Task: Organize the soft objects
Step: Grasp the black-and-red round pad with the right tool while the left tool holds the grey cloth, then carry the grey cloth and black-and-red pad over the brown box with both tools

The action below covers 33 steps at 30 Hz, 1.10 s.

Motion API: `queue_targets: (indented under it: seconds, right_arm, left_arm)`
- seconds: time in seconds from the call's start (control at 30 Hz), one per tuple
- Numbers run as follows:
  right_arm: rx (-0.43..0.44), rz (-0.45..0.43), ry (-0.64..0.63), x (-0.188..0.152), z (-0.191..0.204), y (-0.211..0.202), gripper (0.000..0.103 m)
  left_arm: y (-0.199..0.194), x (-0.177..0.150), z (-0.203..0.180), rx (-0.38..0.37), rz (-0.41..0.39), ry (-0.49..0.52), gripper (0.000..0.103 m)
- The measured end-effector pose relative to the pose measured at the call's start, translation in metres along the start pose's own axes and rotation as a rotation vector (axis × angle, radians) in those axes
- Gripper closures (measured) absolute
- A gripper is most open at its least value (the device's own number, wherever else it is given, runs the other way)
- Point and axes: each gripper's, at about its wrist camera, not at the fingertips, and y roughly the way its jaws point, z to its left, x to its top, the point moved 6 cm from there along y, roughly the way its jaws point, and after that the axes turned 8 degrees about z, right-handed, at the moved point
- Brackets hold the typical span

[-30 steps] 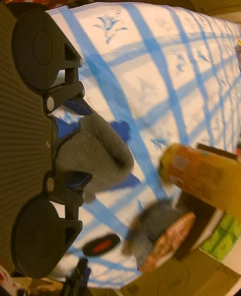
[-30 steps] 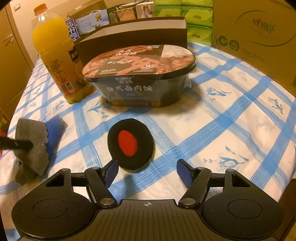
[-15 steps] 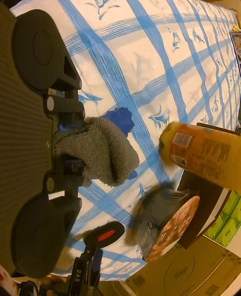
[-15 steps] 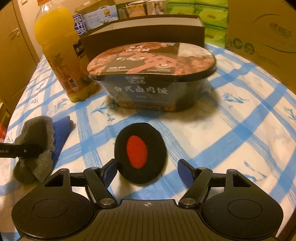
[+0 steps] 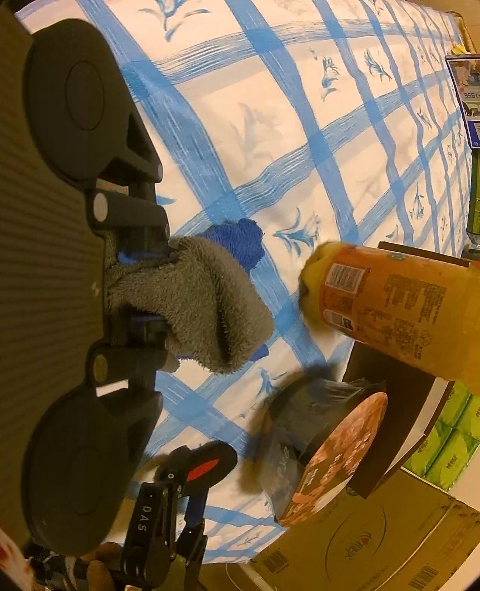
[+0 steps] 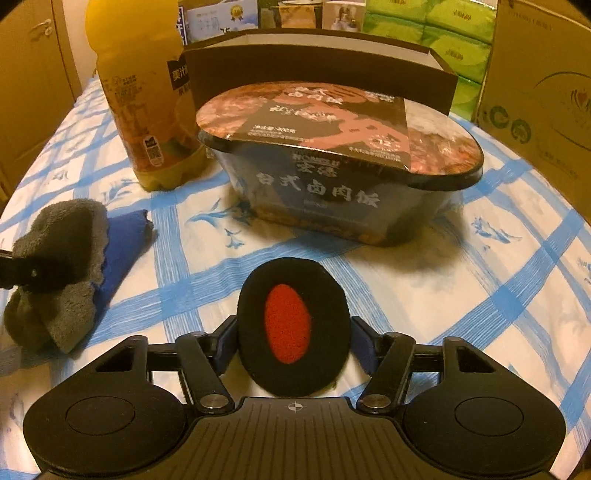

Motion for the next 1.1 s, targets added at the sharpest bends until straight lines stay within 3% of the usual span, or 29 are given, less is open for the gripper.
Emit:
queue_targets:
  seconds: [0.43, 1.1]
  right_arm:
    - [0.016, -0.018, -0.001, -0.004, 0.005, -0.016, 0.043]
    - [0.135, -0.098, 0.03, 0.003, 0.036, -0.078, 0.043]
  left_arm:
    - [-0.009, 0.002, 0.006, -0.002, -0.013, 0.021, 0.083]
    - [-0.081, 0.007, 0.06, 0.083, -0.097, 0.055, 0.084]
